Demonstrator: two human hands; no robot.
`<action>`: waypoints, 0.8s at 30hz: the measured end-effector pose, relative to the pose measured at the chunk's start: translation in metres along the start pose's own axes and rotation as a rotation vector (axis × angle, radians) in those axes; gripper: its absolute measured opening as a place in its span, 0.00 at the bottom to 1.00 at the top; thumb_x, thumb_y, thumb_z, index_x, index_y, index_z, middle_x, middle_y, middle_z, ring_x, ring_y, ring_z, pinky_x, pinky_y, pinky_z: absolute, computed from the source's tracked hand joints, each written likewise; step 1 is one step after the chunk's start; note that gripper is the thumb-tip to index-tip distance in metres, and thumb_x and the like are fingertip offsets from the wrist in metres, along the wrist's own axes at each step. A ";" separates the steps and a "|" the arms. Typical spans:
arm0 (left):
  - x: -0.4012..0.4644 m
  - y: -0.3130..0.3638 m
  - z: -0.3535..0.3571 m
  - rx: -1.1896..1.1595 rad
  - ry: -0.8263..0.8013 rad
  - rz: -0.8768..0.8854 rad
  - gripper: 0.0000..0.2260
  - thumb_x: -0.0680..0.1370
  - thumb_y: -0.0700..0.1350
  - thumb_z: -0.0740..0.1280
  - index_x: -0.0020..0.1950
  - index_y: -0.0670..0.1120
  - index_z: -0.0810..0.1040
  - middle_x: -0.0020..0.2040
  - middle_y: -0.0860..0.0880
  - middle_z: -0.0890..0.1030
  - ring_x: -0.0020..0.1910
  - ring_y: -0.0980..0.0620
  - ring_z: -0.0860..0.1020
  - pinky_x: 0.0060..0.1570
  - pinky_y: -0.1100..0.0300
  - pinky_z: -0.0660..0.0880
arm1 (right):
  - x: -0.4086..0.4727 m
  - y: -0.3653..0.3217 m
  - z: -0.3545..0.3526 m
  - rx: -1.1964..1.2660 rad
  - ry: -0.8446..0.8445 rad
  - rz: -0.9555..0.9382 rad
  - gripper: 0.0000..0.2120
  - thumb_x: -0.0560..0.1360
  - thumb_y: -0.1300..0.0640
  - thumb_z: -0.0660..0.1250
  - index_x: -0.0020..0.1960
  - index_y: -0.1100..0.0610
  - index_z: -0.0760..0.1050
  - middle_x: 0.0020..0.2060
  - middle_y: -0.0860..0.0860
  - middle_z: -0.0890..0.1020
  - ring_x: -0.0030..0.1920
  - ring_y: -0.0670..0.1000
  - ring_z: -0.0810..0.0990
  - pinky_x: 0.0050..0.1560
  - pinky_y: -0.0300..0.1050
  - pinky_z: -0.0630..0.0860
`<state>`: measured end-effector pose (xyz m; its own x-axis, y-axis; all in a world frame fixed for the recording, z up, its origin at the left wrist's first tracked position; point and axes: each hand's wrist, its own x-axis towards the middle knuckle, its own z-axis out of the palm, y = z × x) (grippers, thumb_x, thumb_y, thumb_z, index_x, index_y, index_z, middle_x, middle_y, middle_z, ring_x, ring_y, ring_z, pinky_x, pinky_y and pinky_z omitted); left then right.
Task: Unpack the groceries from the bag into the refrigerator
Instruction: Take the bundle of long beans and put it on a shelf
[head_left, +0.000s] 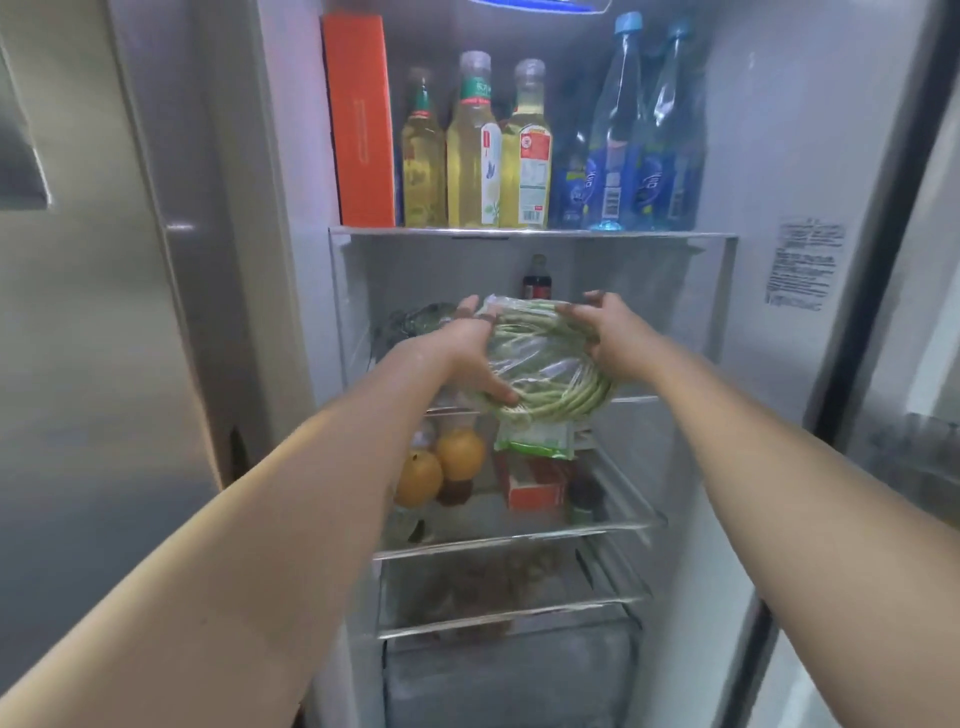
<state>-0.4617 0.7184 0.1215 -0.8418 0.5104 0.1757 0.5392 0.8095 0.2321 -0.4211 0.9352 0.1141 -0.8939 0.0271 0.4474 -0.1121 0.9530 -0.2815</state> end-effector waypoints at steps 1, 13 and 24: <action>0.011 0.001 -0.002 -0.011 0.001 -0.007 0.58 0.60 0.61 0.78 0.77 0.55 0.41 0.77 0.52 0.35 0.77 0.45 0.47 0.73 0.45 0.57 | 0.011 0.006 -0.001 0.000 -0.003 0.007 0.31 0.76 0.71 0.59 0.74 0.48 0.64 0.75 0.55 0.54 0.73 0.57 0.62 0.73 0.46 0.59; 0.113 0.001 0.023 -0.017 0.005 -0.033 0.57 0.60 0.61 0.78 0.78 0.56 0.44 0.78 0.50 0.39 0.77 0.42 0.49 0.73 0.41 0.55 | 0.085 0.066 0.036 0.033 -0.076 0.162 0.33 0.76 0.68 0.58 0.75 0.43 0.60 0.77 0.52 0.52 0.74 0.60 0.58 0.72 0.55 0.61; 0.143 -0.013 0.056 -0.110 0.071 -0.035 0.42 0.66 0.65 0.72 0.74 0.45 0.64 0.76 0.45 0.59 0.73 0.43 0.61 0.71 0.49 0.62 | 0.100 0.072 0.071 -0.028 -0.032 0.244 0.27 0.78 0.61 0.58 0.75 0.49 0.60 0.74 0.57 0.61 0.69 0.61 0.65 0.66 0.53 0.68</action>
<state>-0.5902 0.7970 0.0897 -0.8584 0.4576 0.2320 0.5124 0.7877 0.3421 -0.5490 0.9855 0.0786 -0.9063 0.2485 0.3418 0.1209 0.9274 -0.3539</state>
